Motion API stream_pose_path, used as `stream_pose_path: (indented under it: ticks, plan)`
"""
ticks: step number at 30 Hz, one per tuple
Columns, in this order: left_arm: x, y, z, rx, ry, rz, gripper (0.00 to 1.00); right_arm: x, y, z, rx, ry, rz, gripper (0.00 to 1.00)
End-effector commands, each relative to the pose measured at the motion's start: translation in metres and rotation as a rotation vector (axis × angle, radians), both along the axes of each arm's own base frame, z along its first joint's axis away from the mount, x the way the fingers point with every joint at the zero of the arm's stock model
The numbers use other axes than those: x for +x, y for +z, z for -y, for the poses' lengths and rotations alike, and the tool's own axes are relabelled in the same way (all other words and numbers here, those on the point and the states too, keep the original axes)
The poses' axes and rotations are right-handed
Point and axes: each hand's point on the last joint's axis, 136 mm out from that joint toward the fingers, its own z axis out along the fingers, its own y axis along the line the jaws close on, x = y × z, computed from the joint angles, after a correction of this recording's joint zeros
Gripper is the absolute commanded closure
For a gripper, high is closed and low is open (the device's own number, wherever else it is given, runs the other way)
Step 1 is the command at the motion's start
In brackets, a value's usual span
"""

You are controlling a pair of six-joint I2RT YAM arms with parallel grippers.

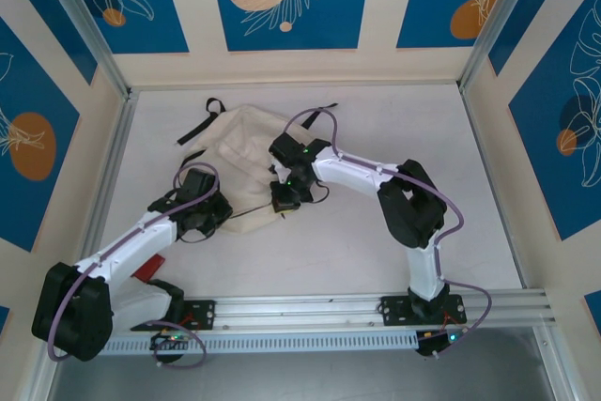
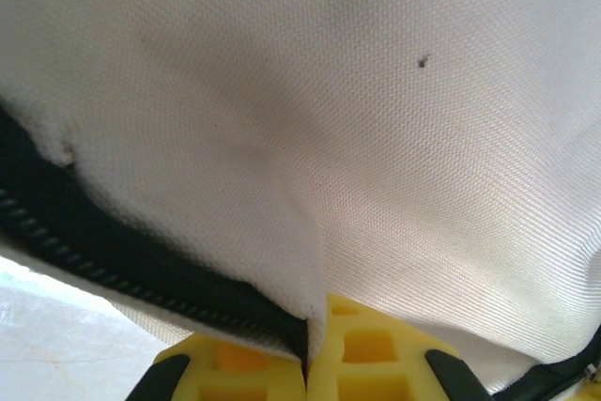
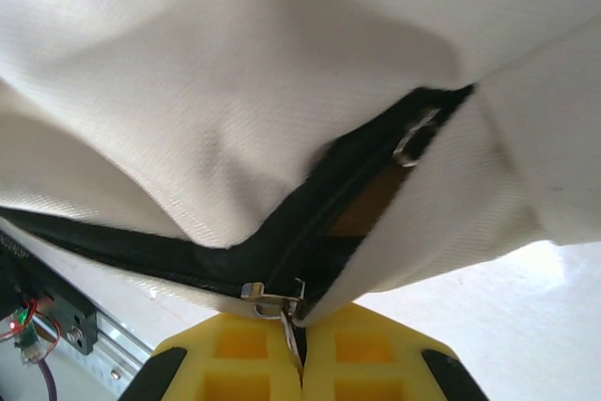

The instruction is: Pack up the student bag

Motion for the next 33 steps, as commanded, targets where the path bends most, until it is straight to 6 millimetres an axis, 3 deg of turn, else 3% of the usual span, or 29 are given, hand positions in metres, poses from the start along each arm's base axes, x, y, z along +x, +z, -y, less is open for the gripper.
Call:
stream_pose_path:
  ticks: [1, 6, 11, 15, 21, 25, 27, 30, 32, 33]
  plan:
    - [-0.016, -0.020, -0.027, 0.128, 0.032, -0.066, 1.00, 0.017, -0.001, 0.044, -0.181, -0.119, 0.009, 0.97]
    - [-0.013, -0.014, -0.020, 0.101, 0.004, -0.050, 0.99, 0.026, 0.004, 0.045, -0.169, -0.158, 0.027, 0.99]
    - [-0.008, 0.003, -0.011, 0.065, -0.038, -0.016, 0.90, 0.027, 0.009, 0.048, -0.122, -0.176, 0.025, 0.99]
    - [-0.006, 0.014, -0.009, 0.068, -0.066, 0.001, 0.95, 0.030, 0.004, 0.061, -0.128, -0.210, 0.000, 1.00]
    - [-0.008, 0.004, -0.011, 0.096, -0.077, -0.034, 0.99, 0.027, -0.002, 0.051, -0.096, -0.124, -0.054, 0.98]
    - [-0.009, -0.003, -0.014, 0.114, -0.075, -0.050, 1.00, 0.037, -0.002, 0.055, -0.068, -0.152, -0.078, 0.95]
    - [-0.008, -0.005, -0.013, 0.112, -0.078, -0.050, 1.00, 0.040, 0.003, 0.059, -0.082, -0.161, -0.067, 0.90]
    - [-0.005, -0.002, -0.009, 0.094, -0.089, -0.036, 1.00, 0.036, 0.021, 0.048, -0.003, -0.112, -0.024, 0.80]
    - [-0.004, 0.001, -0.007, 0.088, -0.098, -0.027, 0.99, 0.031, 0.031, 0.041, 0.049, -0.082, -0.012, 0.79]
    - [-0.002, 0.002, -0.006, 0.085, -0.100, -0.022, 0.99, 0.028, 0.034, 0.038, 0.063, -0.065, -0.010, 0.85]
